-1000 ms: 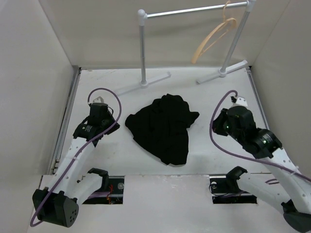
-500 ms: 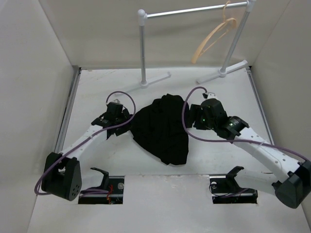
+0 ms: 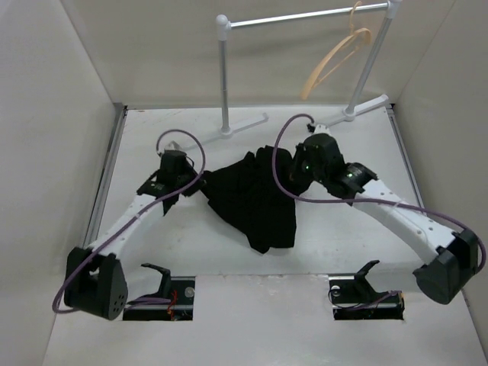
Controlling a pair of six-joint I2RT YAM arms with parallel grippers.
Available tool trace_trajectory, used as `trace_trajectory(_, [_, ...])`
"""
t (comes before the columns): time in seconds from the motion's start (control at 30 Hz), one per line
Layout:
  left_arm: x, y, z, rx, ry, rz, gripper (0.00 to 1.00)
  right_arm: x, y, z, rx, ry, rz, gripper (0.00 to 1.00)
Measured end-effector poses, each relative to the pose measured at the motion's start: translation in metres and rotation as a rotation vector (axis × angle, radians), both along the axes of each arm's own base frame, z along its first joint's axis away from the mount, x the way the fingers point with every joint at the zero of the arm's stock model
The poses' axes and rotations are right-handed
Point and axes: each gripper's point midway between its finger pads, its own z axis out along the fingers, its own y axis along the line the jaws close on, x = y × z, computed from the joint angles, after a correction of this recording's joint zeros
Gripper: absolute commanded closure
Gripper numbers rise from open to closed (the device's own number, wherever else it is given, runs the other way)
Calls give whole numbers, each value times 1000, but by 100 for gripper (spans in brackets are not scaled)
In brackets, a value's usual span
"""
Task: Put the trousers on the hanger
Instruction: Flatten out the trousers at the center of the board.
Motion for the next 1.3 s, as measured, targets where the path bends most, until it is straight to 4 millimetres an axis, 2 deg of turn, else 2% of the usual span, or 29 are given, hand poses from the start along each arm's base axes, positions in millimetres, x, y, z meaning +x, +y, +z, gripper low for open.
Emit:
trace_trajectory(0.03, [6,3,24,-17,-52,20,99,0,4,23,26,-40,9,95])
trace_trajectory(0.1, [21,9,85,-54,-181,59,99,-5,12,82,95,-137,32,95])
trace_trajectory(0.17, [37,19,170,-101,-356,103,99,-17,18,152,179,-249,61,95])
trace_trajectory(0.23, [44,36,264,-144,-553,152,99,-37,21,220,261,-352,98,94])
trace_trajectory(0.3, [36,53,348,-176,-733,195,98,-65,23,288,364,-459,148,93])
trace_trajectory(0.37, [16,70,422,-201,-900,229,98,-96,19,346,469,-551,199,93])
trace_trajectory(0.4, [3,76,451,-210,-971,241,97,-109,15,366,515,-583,221,93])
trace_trajectory(0.47, [-19,82,490,-226,-1070,245,97,-132,6,393,584,-626,256,93])
trace_trajectory(0.53, [-39,87,513,-233,-1138,248,96,-144,-2,400,610,-638,269,92])
trace_trajectory(0.6, [-48,94,520,-224,-1166,277,96,-146,-7,393,604,-633,261,92])
trace_trajectory(0.67, [-42,99,512,-212,-1153,301,96,-140,-4,369,564,-602,246,92])
trace_trajectory(0.7, [-34,99,501,-205,-1127,304,96,-132,0,351,527,-576,234,92])
trace_trajectory(0.73, [-23,99,485,-196,-1088,308,95,-124,5,331,488,-547,222,92])
trace_trajectory(0.8, [6,100,440,-163,-980,318,95,-98,13,274,383,-463,180,94])
trace_trajectory(0.87, [44,100,377,-123,-828,324,96,-64,8,206,269,-353,100,92])
trace_trajectory(0.9, [64,99,342,-100,-740,325,95,-45,1,172,219,-291,46,86])
trace_trajectory(0.93, [80,95,312,-83,-665,320,94,-23,-12,135,174,-216,-28,74])
trace_trajectory(1.0, [110,81,232,-39,-478,294,84,12,-45,73,117,-93,-182,48])
trace_trajectory(1.03, [114,73,195,-16,-395,274,78,23,-66,45,95,-35,-258,39])
trace_trajectory(1.1, [98,56,124,45,-227,222,67,28,-97,10,64,36,-367,30])
trace_trajectory(1.13, [83,51,99,75,-164,197,61,23,-106,1,55,47,-393,29])
trace_trajectory(1.17, [68,48,85,96,-129,177,56,16,-108,-2,51,44,-396,32])
trace_trajectory(1.2, [53,49,75,113,-109,166,52,4,-106,-1,53,28,-381,40])
trace_trajectory(1.23, [39,54,69,126,-98,170,50,-8,-103,2,60,6,-364,55])
trace_trajectory(1.27, [26,64,66,138,-100,189,48,-24,-99,6,73,-20,-342,74])
trace_trajectory(1.3, [14,75,65,147,-106,219,48,-37,-98,8,89,-36,-328,87])
